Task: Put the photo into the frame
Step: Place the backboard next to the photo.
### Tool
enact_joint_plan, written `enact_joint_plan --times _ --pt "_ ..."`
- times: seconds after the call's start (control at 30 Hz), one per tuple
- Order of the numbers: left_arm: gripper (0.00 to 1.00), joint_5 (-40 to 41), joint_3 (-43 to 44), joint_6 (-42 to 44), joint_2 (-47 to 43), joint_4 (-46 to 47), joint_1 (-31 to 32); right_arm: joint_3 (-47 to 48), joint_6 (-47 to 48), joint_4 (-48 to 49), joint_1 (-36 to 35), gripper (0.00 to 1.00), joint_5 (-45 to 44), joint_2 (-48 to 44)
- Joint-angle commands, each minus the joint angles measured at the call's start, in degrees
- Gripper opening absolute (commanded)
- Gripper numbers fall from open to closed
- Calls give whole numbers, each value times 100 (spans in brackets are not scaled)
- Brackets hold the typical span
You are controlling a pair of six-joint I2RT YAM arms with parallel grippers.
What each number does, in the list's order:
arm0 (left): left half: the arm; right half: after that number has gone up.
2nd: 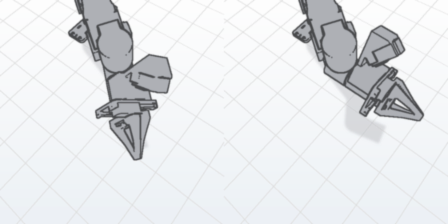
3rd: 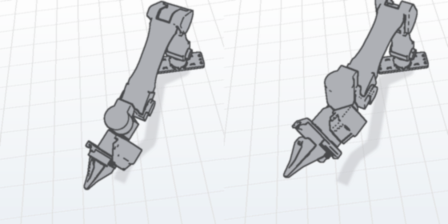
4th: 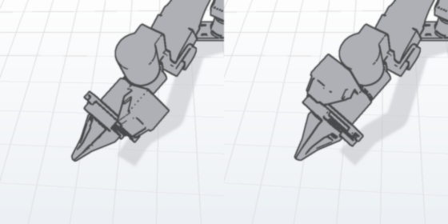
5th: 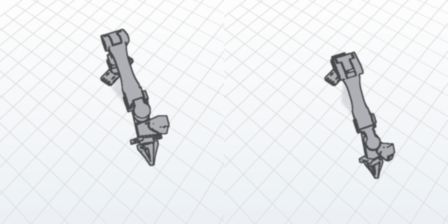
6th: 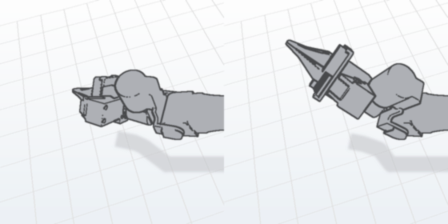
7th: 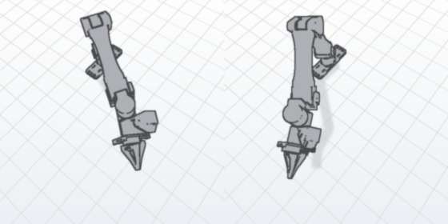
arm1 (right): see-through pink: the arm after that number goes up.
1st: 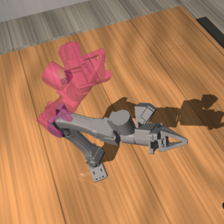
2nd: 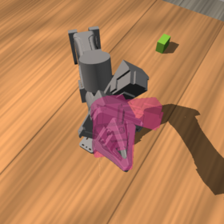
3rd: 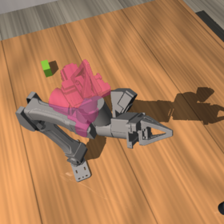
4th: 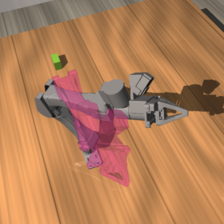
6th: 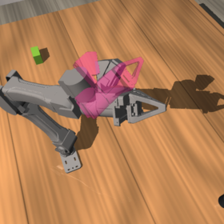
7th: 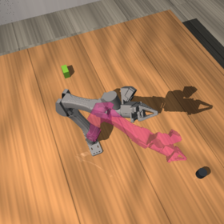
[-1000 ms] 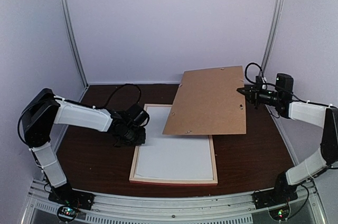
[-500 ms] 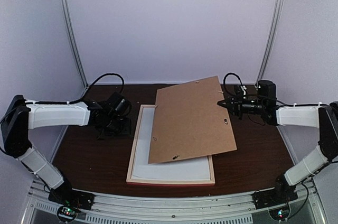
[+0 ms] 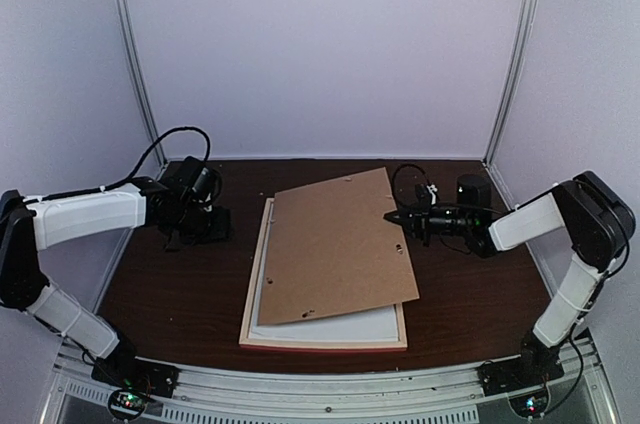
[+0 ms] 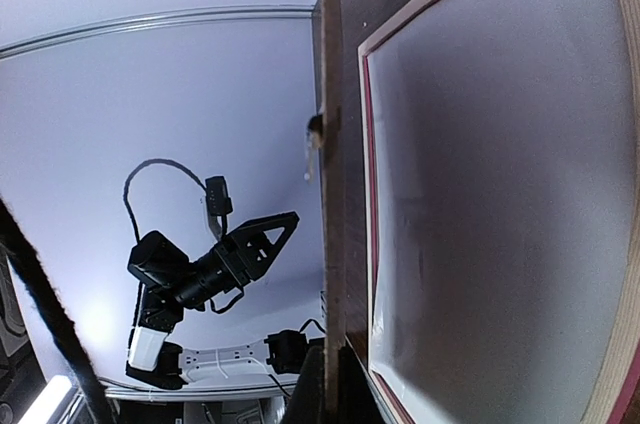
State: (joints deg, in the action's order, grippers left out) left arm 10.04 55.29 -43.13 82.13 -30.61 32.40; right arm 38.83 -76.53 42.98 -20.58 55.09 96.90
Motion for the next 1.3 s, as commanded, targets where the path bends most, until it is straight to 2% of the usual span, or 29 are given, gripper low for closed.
enact_joint_plan --times 0.0,0.63,0.77,1.07,1.27 --pt "66 -245 127 148 129 46 -32 12 -219 985 -180 0 -195 87" --pt "66 -343 35 174 225 145 -32 46 -81 914 -381 0 -309 353" --pt "66 -576 83 305 329 368 -32 46 -84 890 -407 0 -286 313" --pt "67 -1366 965 1239 998 584 -32 54 -42 791 -454 0 -276 180" --pt "71 -1732 1612 1651 1650 526 -32 63 -29 734 -490 0 -279 102"
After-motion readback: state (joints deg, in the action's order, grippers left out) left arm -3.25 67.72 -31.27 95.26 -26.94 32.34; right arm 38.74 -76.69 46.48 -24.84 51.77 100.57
